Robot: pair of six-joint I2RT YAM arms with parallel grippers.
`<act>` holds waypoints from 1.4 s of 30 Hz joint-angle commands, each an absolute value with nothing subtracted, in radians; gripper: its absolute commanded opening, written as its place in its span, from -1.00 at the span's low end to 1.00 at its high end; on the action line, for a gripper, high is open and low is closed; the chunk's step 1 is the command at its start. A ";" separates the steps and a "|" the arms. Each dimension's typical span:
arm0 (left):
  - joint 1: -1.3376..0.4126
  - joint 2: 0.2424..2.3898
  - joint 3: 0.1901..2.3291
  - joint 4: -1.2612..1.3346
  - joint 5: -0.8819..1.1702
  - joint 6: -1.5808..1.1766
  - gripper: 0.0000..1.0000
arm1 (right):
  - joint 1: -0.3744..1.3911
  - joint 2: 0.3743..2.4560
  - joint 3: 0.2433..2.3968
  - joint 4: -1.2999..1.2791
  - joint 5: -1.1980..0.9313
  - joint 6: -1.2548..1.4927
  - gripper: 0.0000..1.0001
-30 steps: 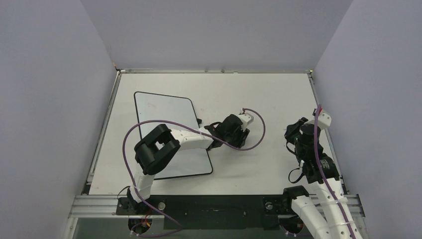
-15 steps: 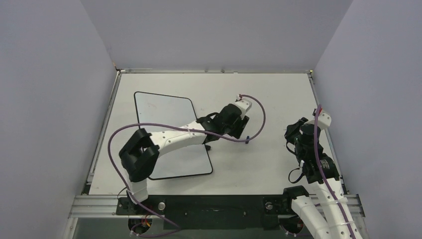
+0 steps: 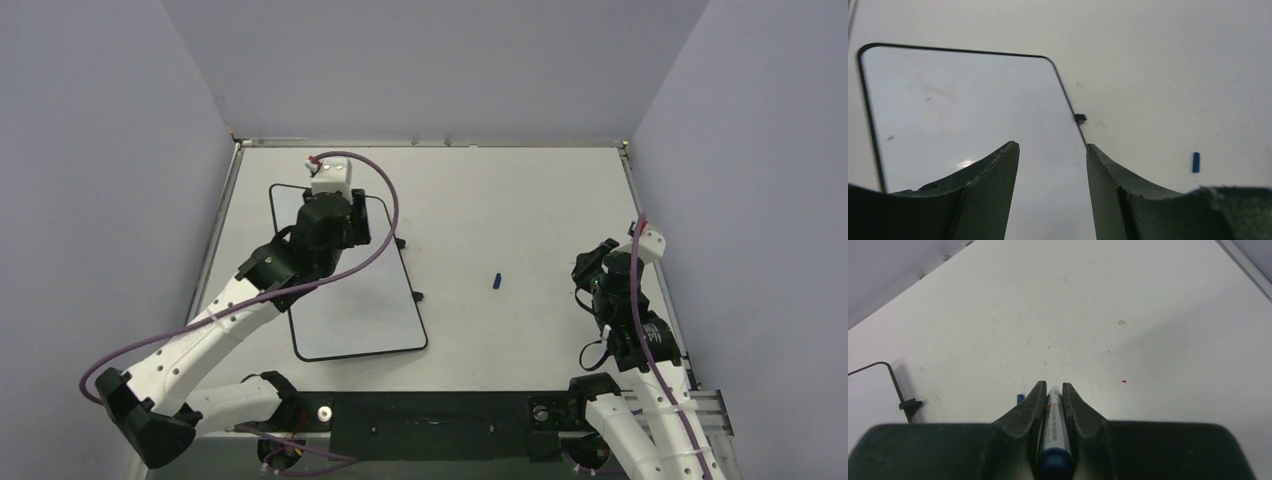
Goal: Write a sentence on the whiteboard
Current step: Move the whiteboard to the center of the board.
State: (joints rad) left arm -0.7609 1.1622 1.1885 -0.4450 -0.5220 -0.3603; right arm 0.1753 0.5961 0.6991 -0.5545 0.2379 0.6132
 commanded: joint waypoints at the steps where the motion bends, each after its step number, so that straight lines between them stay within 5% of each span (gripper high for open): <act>1: -0.704 1.035 1.169 -0.702 -0.735 -0.473 -0.01 | 0.170 0.607 0.690 -0.516 0.226 0.612 -1.00; 17: -0.256 0.897 0.934 -0.698 -0.471 -0.531 -0.01 | 0.175 0.642 0.665 -0.476 0.161 0.607 -1.00; 42: -0.208 1.169 0.881 -0.261 -0.144 -0.415 -0.03 | 0.204 0.662 0.664 -0.442 0.153 0.594 -1.00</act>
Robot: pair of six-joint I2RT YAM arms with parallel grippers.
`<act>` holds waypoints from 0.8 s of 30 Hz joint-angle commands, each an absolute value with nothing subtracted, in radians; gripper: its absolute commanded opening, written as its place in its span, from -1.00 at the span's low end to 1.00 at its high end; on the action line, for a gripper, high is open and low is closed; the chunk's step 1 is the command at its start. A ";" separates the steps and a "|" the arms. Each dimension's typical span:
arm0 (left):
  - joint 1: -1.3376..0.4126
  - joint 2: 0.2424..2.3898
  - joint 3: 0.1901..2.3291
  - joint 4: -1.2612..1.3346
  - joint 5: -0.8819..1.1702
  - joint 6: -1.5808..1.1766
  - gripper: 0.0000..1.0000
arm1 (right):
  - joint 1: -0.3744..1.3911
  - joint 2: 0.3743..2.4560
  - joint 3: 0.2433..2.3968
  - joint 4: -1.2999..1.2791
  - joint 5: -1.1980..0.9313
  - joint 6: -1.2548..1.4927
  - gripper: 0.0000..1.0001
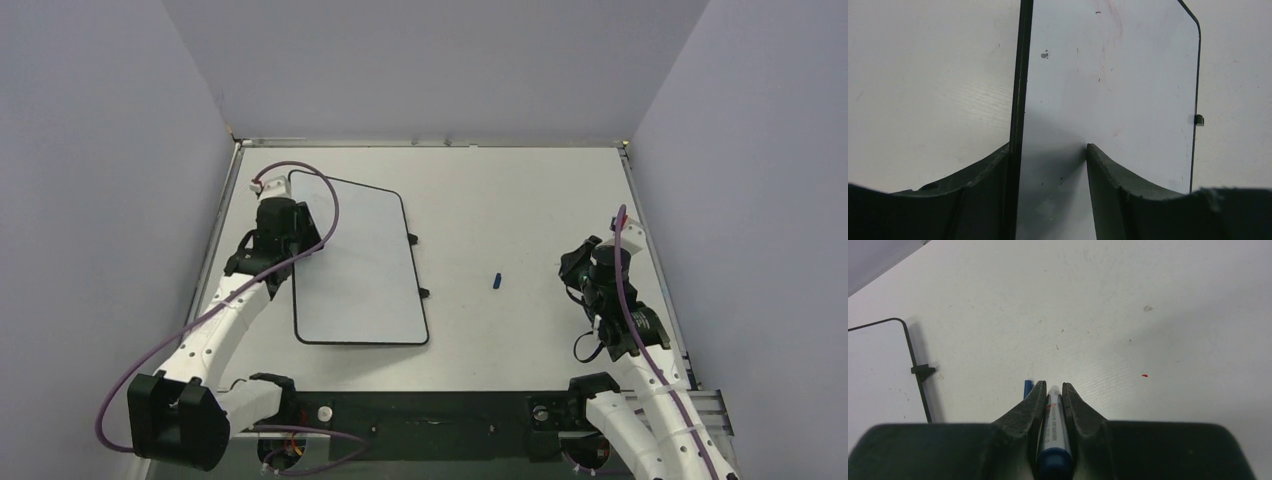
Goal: Write a sentence on the whiteboard
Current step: Move the whiteboard to the center of the board.
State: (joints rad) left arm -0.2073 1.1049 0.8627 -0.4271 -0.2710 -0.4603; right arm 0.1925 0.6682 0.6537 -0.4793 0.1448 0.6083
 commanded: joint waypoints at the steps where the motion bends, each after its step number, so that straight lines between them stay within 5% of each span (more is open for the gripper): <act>1: -0.208 1.198 0.892 -0.234 -0.128 -0.402 -0.03 | 0.205 0.663 0.665 -0.442 0.152 0.593 -1.00; 24: -0.248 1.632 1.235 -0.051 0.398 -0.161 -0.03 | 0.208 0.643 0.667 -0.455 0.150 0.593 -1.00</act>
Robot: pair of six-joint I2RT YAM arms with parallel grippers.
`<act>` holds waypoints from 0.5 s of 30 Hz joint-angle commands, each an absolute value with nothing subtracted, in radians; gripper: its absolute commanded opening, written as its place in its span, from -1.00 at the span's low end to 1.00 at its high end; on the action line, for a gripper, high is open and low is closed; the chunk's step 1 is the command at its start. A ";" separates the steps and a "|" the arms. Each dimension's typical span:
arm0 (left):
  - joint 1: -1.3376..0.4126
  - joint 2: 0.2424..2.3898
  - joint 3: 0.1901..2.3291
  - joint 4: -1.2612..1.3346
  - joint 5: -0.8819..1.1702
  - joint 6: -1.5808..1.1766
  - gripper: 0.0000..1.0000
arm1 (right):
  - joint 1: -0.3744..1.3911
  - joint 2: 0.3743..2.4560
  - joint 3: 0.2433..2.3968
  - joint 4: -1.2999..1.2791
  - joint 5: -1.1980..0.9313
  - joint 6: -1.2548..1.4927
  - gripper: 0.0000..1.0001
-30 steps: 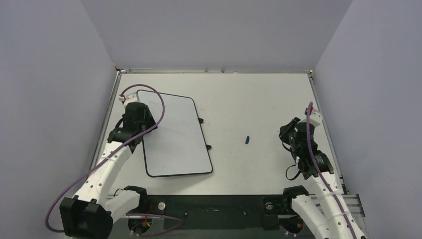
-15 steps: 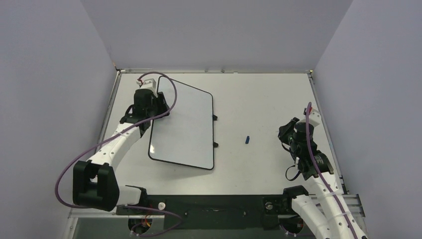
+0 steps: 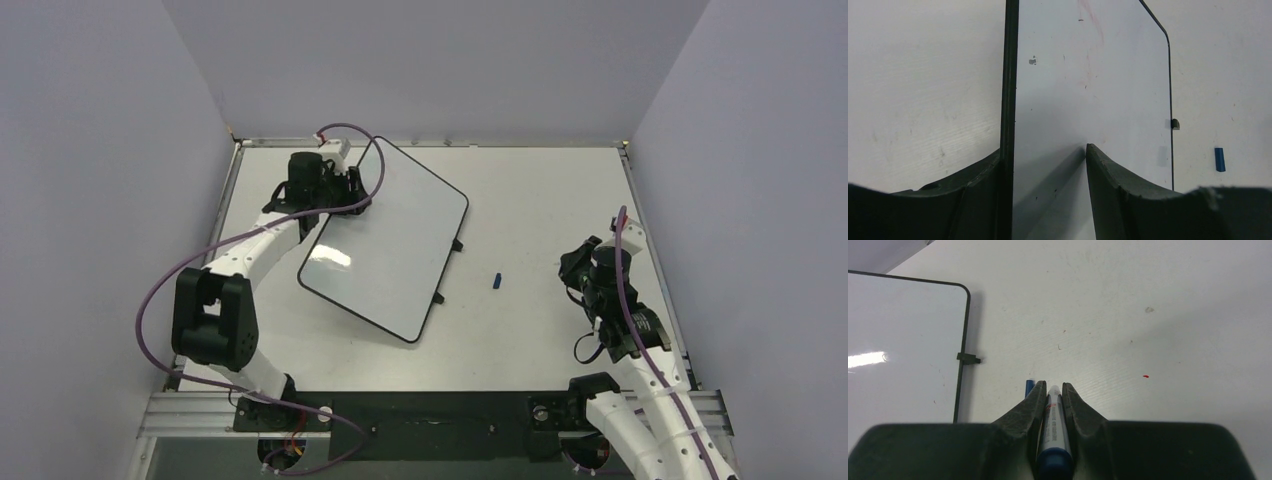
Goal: Write a sentence on the whiteboard
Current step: Move the whiteboard to the center of the board.
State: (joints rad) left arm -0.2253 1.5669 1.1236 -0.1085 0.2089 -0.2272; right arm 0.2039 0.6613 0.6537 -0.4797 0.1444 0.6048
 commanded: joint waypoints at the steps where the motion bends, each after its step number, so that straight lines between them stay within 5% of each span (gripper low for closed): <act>1: -0.250 1.662 1.252 -0.061 0.434 -0.153 -0.03 | 0.207 0.637 0.668 -0.458 0.151 0.591 -1.00; 15: -0.388 1.893 1.625 -0.220 0.567 0.009 -0.03 | 0.207 0.601 0.672 -0.484 0.142 0.589 -1.00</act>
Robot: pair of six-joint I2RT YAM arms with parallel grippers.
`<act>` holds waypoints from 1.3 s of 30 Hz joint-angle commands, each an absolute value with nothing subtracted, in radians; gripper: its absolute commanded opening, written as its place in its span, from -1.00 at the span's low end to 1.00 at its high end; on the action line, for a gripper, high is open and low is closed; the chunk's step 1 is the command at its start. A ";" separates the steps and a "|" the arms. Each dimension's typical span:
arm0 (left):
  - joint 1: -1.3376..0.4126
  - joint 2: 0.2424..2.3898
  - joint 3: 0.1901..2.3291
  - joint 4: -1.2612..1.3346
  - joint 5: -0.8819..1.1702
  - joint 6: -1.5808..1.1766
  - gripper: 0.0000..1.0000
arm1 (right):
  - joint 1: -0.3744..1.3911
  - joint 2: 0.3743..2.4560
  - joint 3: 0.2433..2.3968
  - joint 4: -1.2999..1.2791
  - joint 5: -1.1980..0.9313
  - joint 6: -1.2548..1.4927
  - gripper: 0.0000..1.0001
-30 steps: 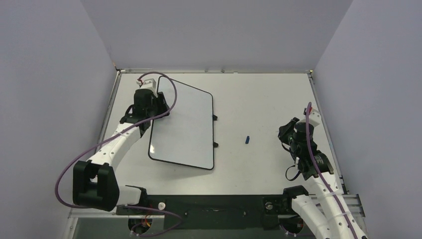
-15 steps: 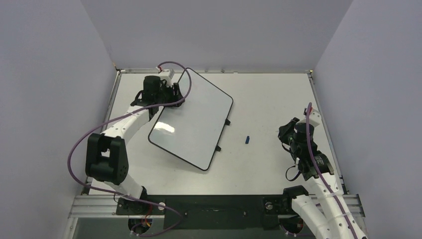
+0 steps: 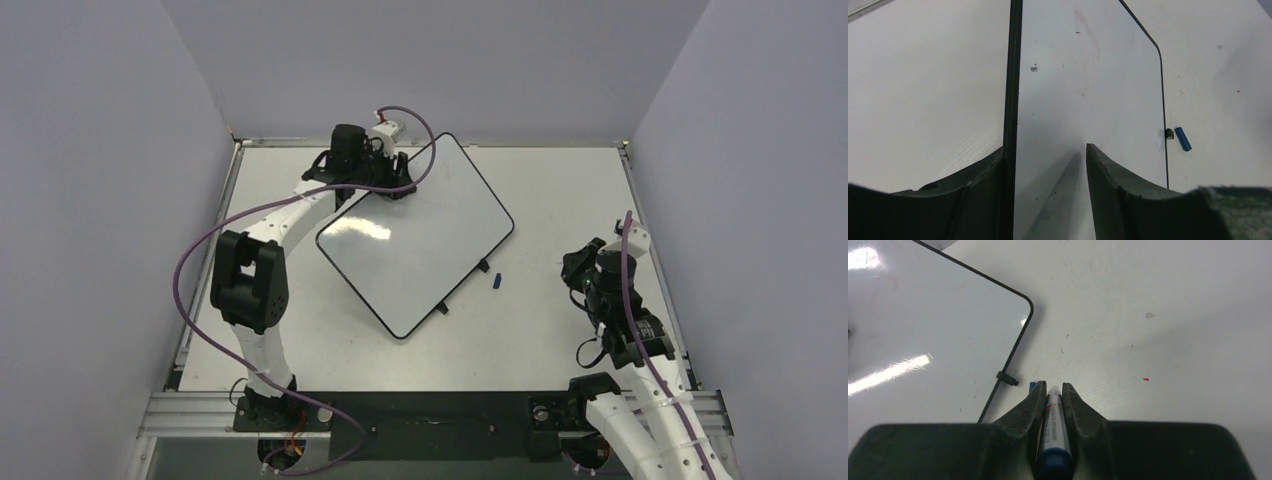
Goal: Write a sentence on the whiteboard
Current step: Move the whiteboard to the center of the board, then hold the whiteboard on the whiteboard stand.
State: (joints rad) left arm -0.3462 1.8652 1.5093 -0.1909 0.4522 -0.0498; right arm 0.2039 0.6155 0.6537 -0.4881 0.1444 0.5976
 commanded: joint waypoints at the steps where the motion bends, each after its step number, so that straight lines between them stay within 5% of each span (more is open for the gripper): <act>1: -0.395 1.912 1.651 -0.229 0.573 0.020 -0.03 | 0.206 0.595 0.671 -0.487 0.142 0.588 -1.00; 16: -0.414 1.980 1.914 -0.478 0.551 0.109 0.15 | 0.207 0.558 0.682 -0.519 0.133 0.591 -1.00; 26: -0.289 1.838 1.816 -0.569 0.544 0.088 0.16 | 0.208 0.559 0.666 -0.497 0.106 0.608 -1.00; 39: -0.099 1.936 1.904 -0.837 0.844 0.268 0.19 | 0.209 0.574 0.684 -0.491 0.061 0.601 -1.00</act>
